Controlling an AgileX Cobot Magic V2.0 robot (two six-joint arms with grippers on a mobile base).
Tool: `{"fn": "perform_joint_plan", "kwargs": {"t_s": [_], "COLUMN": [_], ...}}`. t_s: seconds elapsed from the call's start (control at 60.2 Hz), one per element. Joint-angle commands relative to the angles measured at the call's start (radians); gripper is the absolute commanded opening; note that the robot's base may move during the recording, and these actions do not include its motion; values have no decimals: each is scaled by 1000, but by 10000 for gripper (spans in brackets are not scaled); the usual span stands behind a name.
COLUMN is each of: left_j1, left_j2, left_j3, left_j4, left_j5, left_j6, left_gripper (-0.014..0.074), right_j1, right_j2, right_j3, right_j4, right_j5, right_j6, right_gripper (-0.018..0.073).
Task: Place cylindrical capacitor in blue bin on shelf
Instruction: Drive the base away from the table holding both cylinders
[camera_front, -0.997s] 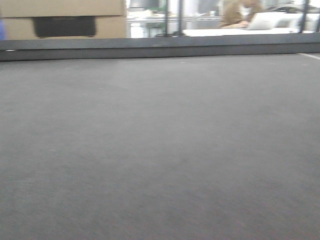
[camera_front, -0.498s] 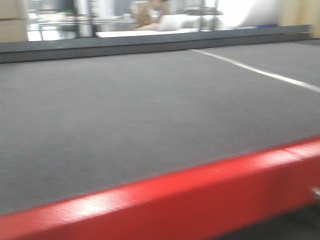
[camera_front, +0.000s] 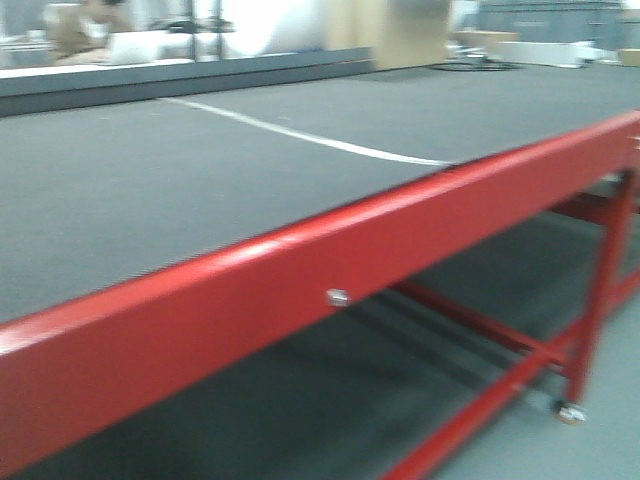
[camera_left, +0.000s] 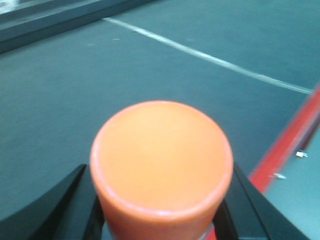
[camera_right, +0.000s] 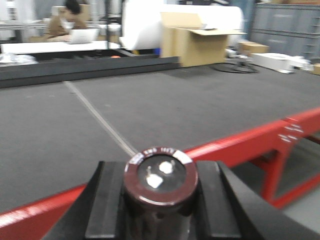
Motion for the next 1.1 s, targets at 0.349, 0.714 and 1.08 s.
{"fn": "perform_joint_plan", "kwargs": {"t_s": [0.349,0.714,1.08], "left_j1": [-5,-5,-5], "left_j2": [-5,-5,-5], "left_j3": [-6,-6,-6], "left_j4": [-2,-2,-2], "left_j5": [-19,-19,-19], "left_j6": [-6,-6,-6], "left_gripper": [-111,-111,-111], "right_j1": [-1,-1,-1], "right_j2": [-5,-5,-5], "right_j3": [-2,-2,-2], "right_j4": [-3,-3,-3], "right_j5": [-24,-24,-24], "right_j6": [-2,-2,-2], "right_gripper": [-162,-162,-162]}}
